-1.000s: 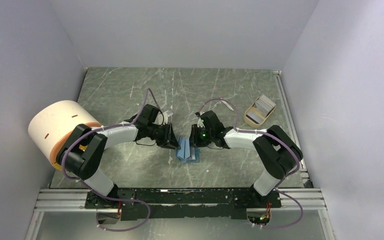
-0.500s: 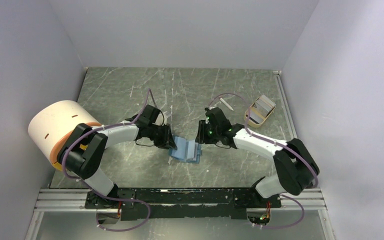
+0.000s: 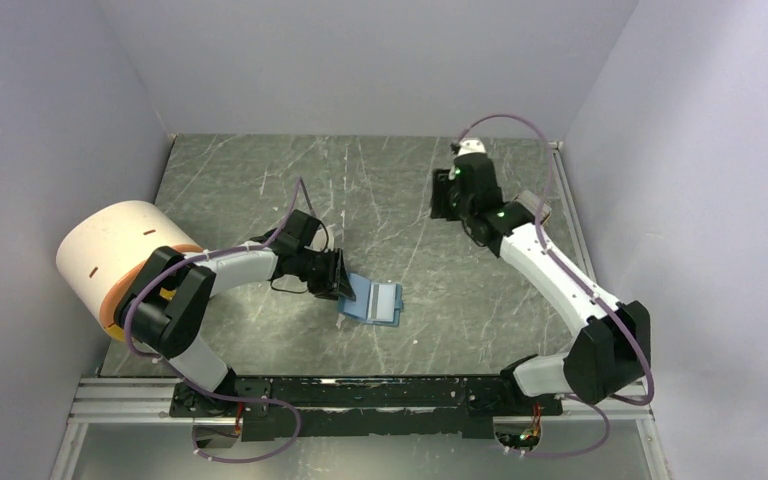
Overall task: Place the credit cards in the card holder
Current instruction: Pick up the credit card from the storage box.
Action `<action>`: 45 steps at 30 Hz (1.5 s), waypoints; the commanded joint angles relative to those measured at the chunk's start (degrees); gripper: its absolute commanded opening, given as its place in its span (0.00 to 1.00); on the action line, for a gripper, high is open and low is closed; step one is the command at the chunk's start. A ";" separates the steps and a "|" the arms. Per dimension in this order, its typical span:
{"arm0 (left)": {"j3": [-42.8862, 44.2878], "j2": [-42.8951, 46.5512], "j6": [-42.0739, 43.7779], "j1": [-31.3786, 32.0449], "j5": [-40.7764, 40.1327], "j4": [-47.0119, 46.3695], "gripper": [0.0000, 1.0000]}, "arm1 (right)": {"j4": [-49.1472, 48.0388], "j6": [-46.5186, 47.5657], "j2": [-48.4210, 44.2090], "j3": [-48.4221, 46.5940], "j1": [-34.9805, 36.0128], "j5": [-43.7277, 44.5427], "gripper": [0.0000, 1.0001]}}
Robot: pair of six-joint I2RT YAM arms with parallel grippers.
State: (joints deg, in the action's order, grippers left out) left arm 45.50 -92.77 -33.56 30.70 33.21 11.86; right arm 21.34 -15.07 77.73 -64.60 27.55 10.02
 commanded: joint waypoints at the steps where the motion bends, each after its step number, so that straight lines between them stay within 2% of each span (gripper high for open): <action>1: 1.01 0.77 0.74 0.41 2.75 -1.59 0.35 | 2.36 11.53 1.22 -1.96 -7.76 3.50 0.56; 8: 1.67 0.13 1.81 0.41 3.89 -0.91 0.29 | 3.97 19.87 8.49 -6.48 -20.37 6.23 0.56; 13: 1.65 -0.57 1.36 0.37 6.35 -1.98 0.27 | 4.15 26.16 12.91 -8.83 -24.85 8.04 0.57; 16: 1.30 -0.75 1.08 0.40 6.43 -2.55 0.27 | 3.54 31.47 16.78 -9.55 -25.68 11.95 0.56; 21: 0.55 -1.12 0.53 0.42 7.29 -3.60 0.27 | 2.66 36.23 23.08 -11.02 -27.01 12.72 0.57; 29: 0.43 -0.93 1.07 0.41 7.30 -2.87 0.28 | -3.44 42.82 26.79 -9.96 -27.02 16.13 0.59; 35: 0.56 -0.76 0.79 0.37 7.63 -3.23 0.28 | -7.57 45.01 29.56 -8.81 -27.02 18.56 0.62; 45: -0.04 -0.80 0.54 0.37 8.36 -3.96 0.28 | -8.60 46.76 30.59 -7.59 -26.77 17.69 0.64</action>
State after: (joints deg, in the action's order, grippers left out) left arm 45.50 -93.49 -32.97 30.70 39.75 9.89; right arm 14.76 30.24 108.05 -72.73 0.97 27.03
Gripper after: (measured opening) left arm 0.285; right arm 0.634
